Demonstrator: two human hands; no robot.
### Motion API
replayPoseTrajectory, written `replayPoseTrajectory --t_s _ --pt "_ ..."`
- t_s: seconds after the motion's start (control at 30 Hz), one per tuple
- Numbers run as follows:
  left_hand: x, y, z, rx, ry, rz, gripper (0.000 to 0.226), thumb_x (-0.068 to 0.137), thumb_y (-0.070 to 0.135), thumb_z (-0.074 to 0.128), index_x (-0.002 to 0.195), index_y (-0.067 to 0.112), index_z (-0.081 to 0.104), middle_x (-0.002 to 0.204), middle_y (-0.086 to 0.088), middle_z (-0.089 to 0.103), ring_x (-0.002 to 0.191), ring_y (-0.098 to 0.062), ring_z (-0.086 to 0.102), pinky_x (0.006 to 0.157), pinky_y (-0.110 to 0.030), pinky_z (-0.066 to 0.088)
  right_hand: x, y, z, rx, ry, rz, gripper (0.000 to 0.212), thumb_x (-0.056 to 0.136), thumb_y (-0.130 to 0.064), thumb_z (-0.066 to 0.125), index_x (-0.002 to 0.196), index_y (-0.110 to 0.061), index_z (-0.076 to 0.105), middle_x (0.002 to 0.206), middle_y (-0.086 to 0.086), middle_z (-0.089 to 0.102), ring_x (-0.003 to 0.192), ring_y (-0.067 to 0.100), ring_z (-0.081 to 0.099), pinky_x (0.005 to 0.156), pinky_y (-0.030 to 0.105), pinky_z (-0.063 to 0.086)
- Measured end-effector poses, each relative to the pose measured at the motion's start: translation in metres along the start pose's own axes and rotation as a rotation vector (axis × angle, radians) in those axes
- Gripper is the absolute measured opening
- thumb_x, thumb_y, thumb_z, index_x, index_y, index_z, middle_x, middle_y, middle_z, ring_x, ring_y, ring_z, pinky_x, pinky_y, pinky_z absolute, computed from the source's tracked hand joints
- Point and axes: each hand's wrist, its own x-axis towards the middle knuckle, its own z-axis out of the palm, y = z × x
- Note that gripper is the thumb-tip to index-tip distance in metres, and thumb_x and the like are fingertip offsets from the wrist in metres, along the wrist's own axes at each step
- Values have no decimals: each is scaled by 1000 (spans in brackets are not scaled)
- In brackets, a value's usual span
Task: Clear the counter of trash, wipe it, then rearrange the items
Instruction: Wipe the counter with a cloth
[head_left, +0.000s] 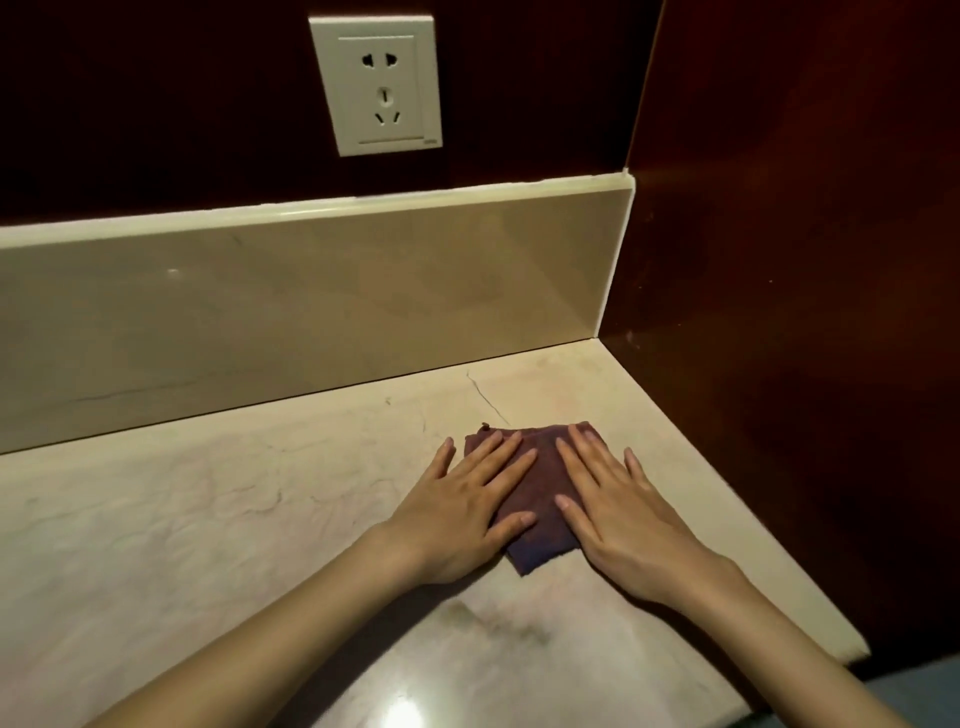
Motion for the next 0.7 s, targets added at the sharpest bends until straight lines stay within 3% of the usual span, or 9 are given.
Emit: replayPoseTrajectory --t_s 0.13,0.23,0.37,0.5,0.7 --pt "-52 -25 1 -20 -8 -51 84 73 74 -6 149 38 -14 155 15 -23 142 -3 -24 117 -40 -16 -7 -50 3 40 -25 -83 66 96 -51 9 152 -23 -11 159 -4 -18 144 7 -22 113 29 -16" --pt "-91 -42 3 -43 18 -108 80 73 71 -6 147 41 -16 153 19 -26 140 0 -28 116 -38 -17 -9 -88 7 77 -36 -135 64 101 -48 18 152 -23 -11 159 -4 -19 144 7 -22 114 28 -16" --pt "-141 -65 8 -63 22 -168 76 71 78 -12 142 49 -20 147 26 -34 135 7 -32 115 -33 -20 -15 -133 15 70 -52 -233 73 91 -56 11 152 -21 -11 159 0 -19 144 10 -24 112 29 -20" --pt "-182 -77 13 -74 7 -239 82 62 84 -22 138 55 -19 144 30 -36 130 11 -37 109 -26 -26 -19 -168 22 78 -78 -316 72 96 -52 19 153 -17 -8 160 4 -18 145 14 -23 115 34 -19" --pt "-192 -64 15 -97 20 -340 84 62 85 -24 140 56 -15 147 29 -32 130 12 -36 108 -26 -29 -19 -166 26 48 -98 -381 71 99 -52 19 152 -15 -9 160 1 -17 145 12 -21 117 39 -16"
